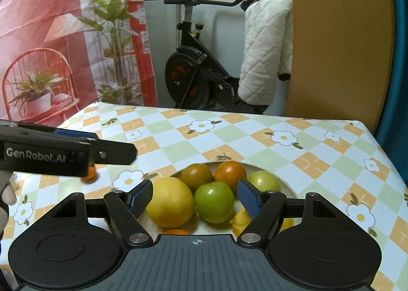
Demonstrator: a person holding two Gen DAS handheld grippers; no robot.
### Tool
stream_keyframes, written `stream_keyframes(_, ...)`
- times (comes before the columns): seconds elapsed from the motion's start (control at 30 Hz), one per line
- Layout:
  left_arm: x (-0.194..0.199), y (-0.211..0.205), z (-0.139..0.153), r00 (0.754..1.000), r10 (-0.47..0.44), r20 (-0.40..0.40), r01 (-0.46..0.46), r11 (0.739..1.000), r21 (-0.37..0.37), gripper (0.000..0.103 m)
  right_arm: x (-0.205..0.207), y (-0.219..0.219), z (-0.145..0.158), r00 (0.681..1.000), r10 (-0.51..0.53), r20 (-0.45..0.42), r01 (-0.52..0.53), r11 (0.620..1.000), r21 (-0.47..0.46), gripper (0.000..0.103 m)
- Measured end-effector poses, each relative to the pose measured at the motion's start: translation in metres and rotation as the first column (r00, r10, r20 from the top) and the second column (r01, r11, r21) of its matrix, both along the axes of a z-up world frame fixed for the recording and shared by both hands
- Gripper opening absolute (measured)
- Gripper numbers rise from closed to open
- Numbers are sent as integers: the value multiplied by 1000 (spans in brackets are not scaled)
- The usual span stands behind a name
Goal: Organize fruits
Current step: 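Move the open left gripper to the small orange tangerine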
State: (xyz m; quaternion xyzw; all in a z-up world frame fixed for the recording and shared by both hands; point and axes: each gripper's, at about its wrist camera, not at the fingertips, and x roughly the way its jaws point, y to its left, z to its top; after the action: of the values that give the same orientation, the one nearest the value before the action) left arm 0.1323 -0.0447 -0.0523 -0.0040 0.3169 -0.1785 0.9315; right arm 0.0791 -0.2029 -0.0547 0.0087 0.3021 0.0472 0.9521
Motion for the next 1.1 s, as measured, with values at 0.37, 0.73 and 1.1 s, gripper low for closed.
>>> stream_keyframes(0.37,3,65,6,992,128,1,-128,992,16,71,13,37,4,998,64,-13,-64,998,-21,70)
stream_keyframes(0.73,-6,96,-2,986,165,-27,-164,986,24,71,23,56,0,992,118,-41,-120,992,-39,70)
stream_keyframes(1.1,-10,107,-12,985,163,-52,-163,987,14,70,23,73,-7,981,181,-70,-185,981,-58,65)
